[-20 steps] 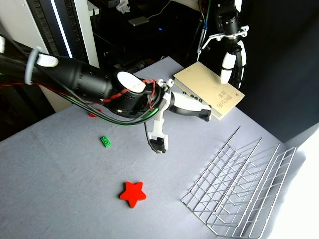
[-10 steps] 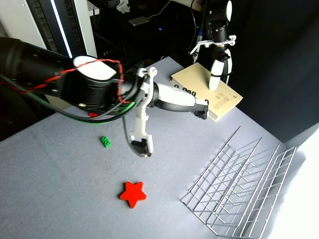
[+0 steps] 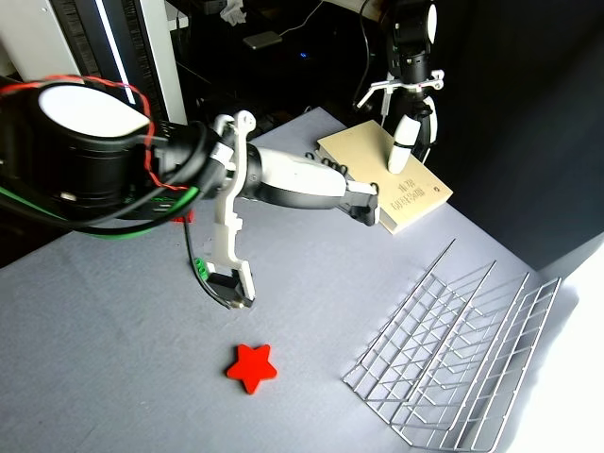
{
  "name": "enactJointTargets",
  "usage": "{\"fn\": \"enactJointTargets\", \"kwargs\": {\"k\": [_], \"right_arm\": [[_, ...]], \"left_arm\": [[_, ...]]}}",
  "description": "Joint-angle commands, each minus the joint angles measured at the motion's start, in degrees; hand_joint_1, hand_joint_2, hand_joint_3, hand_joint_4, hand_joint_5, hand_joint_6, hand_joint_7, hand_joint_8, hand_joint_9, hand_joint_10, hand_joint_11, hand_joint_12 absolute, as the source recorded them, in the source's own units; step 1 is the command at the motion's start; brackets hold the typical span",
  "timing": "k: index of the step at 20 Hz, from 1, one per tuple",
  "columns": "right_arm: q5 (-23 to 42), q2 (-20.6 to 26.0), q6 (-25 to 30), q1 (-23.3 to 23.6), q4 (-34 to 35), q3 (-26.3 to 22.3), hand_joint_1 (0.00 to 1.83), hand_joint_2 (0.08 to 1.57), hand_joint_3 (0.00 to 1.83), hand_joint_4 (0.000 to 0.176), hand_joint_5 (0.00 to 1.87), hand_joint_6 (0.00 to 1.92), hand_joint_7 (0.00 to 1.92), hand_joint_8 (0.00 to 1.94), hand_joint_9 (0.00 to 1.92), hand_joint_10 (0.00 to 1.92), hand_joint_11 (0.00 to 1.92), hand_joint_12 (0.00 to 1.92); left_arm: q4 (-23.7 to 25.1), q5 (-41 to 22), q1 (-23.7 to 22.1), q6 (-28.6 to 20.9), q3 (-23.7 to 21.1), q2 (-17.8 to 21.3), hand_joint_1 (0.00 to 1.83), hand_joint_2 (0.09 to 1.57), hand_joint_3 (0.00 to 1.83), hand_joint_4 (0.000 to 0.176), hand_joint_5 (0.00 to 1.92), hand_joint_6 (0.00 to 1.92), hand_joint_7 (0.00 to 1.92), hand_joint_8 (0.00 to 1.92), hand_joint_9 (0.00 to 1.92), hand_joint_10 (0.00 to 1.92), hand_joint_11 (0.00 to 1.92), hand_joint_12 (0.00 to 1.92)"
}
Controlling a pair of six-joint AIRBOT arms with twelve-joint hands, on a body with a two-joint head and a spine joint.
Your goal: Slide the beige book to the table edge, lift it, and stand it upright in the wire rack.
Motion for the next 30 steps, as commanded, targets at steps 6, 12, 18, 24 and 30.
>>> {"fn": "enactJointTargets", "kwargs": {"k": [6,12,18,24,30], "right_arm": [[3.3,4.7,0.7,1.4,2.0,-1.5,0.05,1.06,0.00,0.000,0.26,0.00,0.30,0.00,0.33,0.00,0.00,0.86],[5.0,7.1,2.0,1.9,1.9,-1.7,0.04,1.06,0.00,0.000,0.27,0.00,0.31,0.00,0.34,0.00,0.00,0.87],[6.0,8.0,2.7,3.1,1.9,-1.8,0.06,1.05,0.00,0.000,0.27,0.00,0.29,0.00,0.32,0.00,0.00,0.83],[6.2,8.1,2.7,3.4,1.9,-1.8,0.04,1.06,0.00,0.000,0.26,0.00,0.29,0.00,0.31,0.00,0.00,0.80],[6.2,8.0,2.6,3.4,1.7,-1.8,0.02,1.06,0.00,0.000,0.26,0.00,0.29,0.00,0.33,0.00,0.00,0.87]], "left_arm": [[0.5,1.5,-0.3,0.7,0.4,-0.1,0.89,1.04,0.00,0.000,0.72,0.00,0.78,0.00,0.82,0.04,0.33,1.09],[-0.3,1.5,0.7,0.7,3.8,-1.8,0.83,0.95,0.00,0.000,0.56,0.00,0.61,0.00,0.63,0.00,0.20,0.90],[-1.0,1.0,0.7,0.7,7.8,-3.3,0.81,0.94,0.00,0.000,0.57,0.01,0.62,0.01,0.63,0.01,0.19,0.88],[-1.0,0.9,1.7,0.7,9.4,-2.5,0.82,0.95,0.00,0.000,0.59,0.01,0.62,0.01,0.65,0.02,0.21,0.89],[-1.9,0.9,1.6,0.7,9.8,-2.2,0.88,1.01,0.00,0.000,0.67,0.01,0.73,0.01,0.77,0.03,0.30,1.00]]}}
